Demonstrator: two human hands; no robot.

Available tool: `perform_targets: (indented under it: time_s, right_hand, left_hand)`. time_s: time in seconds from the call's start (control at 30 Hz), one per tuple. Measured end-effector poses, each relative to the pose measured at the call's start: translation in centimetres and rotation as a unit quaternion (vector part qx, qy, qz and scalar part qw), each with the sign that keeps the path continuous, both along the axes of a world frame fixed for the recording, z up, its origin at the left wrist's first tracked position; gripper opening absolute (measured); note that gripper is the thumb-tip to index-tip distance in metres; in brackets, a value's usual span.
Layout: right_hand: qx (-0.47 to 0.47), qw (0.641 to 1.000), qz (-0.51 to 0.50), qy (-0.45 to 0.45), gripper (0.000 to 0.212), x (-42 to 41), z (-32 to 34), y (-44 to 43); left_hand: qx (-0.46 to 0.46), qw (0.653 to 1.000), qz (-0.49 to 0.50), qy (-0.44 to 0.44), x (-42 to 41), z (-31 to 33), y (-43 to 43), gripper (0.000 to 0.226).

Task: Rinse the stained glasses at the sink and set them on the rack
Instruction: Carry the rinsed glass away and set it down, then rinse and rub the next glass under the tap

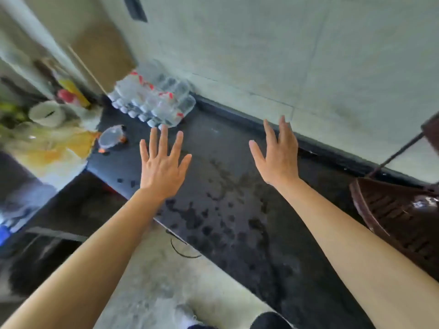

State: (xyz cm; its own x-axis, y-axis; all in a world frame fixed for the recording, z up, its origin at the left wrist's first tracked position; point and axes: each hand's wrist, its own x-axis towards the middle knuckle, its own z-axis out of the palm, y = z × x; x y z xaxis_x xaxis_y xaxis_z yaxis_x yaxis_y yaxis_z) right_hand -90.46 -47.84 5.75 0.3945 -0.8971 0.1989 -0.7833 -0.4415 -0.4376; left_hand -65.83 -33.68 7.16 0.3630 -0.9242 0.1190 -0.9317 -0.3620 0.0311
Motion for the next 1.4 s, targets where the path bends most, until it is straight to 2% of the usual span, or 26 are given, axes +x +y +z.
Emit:
perform_targets:
  time_s: [0.17,0.27,0.43,0.57,0.77,0.97,1.1,1.2,1.3,1.4]
  right_hand:
    - [-0.077,0.986,0.145,0.012,0.069,19.4,4.6,6.3]
    - [-0.078,0.972,0.223,-0.011,0.071,30.7,5.4,12.3]
    - [-0.083,0.926,0.366,0.037,0.074,44.9,6.2,22.0]
    - [-0.109,0.894,0.431,0.054,0.075,53.4,7.0,26.4]
    - [-0.052,0.885,0.455,0.078,0.077,62.9,3.8,29.4]
    - [0.041,0.880,0.457,0.126,0.076,71.7,-1.2,27.2]
    - [0.129,0.874,0.442,0.158,0.074,79.8,-1.9,23.6]
    - [0.150,0.874,0.435,0.156,0.072,86.4,-1.8,21.9]
    - [0.160,0.883,0.416,0.145,0.080,93.1,-2.2,20.8]
    - [0.164,0.889,0.386,0.184,0.099,97.4,-3.8,20.3]
  left_hand:
    - [-0.072,0.986,0.149,-0.004,16.1,5.4,14.9,0.065]
    - [-0.078,0.969,0.233,-0.035,24.0,7.4,24.7,0.066]
    - [-0.118,0.915,0.382,-0.048,32.3,9.6,39.0,0.068]
    - [-0.110,0.890,0.440,-0.058,36.5,9.4,45.4,0.068]
    - [-0.090,0.873,0.480,0.001,41.5,4.5,46.7,0.069]
    - [-0.015,0.891,0.452,0.029,50.9,-1.4,43.0,0.078]
    - [0.020,0.902,0.430,0.031,60.0,-1.6,39.0,0.083]
    - [0.039,0.913,0.406,0.010,66.0,-1.4,37.2,0.080]
    - [0.043,0.908,0.418,-0.004,71.2,-1.7,36.8,0.075]
    - [0.032,0.894,0.448,-0.002,73.9,-2.2,37.6,0.072]
